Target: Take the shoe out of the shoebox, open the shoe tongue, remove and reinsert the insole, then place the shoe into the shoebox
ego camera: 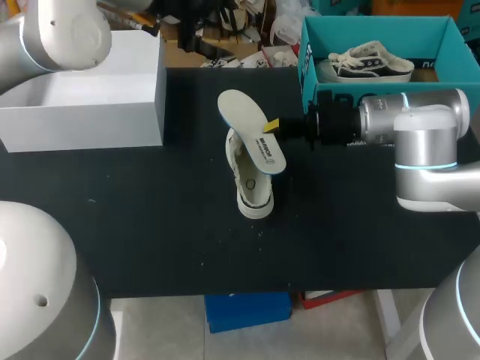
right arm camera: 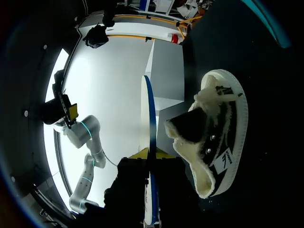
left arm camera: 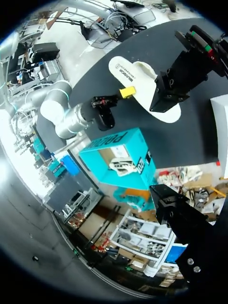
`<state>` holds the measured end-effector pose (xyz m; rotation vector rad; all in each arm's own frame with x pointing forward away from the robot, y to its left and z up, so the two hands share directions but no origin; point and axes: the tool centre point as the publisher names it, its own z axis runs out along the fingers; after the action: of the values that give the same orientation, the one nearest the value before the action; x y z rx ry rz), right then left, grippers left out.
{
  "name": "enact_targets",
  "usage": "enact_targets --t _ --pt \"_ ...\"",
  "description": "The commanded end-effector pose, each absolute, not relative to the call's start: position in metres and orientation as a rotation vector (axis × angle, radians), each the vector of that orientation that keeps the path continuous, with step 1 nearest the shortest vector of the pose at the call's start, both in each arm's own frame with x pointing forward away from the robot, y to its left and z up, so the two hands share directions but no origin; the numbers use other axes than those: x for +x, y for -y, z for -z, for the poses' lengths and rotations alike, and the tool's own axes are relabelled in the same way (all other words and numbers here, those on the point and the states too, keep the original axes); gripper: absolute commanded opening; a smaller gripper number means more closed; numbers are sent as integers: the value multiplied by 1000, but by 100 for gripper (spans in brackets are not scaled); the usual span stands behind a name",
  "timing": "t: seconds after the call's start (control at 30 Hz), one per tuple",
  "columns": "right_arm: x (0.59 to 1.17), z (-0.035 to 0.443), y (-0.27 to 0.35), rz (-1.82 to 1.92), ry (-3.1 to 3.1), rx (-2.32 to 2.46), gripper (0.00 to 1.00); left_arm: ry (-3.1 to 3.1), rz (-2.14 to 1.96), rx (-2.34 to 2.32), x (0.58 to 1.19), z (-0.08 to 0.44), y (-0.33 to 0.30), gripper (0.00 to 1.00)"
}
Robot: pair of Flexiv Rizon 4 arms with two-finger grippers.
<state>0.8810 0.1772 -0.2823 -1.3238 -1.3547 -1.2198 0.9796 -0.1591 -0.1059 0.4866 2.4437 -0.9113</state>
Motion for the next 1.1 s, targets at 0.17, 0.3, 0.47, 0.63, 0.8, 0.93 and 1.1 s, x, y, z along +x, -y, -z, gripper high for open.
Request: enact_targets --t 0.17,0.3,0.47,0.63,0.8,0.93,1.1 --pt "880 282 -178 1220 1355 -1327 0 -2947 622 1287 970 96 161 100" --pt "880 282 -178 1220 1355 -1327 0 -2918 469 1551 962 101 161 100" --pt "880 282 -178 1220 1355 -1327 0 -2852 385 1638 959 110 161 100" --pt "880 282 -178 1220 1355 -1327 0 -2761 298 1654 957 124 165 100" --pt "880 282 -178 1220 1355 -1327 0 -2701 275 1671 955 141 169 100" --pt "880 282 -178 1220 1355 -1327 0 -2625 320 1675 951 143 174 100" --pt "880 282 -178 1220 1355 -1327 0 -2576 338 1665 944 146 178 100"
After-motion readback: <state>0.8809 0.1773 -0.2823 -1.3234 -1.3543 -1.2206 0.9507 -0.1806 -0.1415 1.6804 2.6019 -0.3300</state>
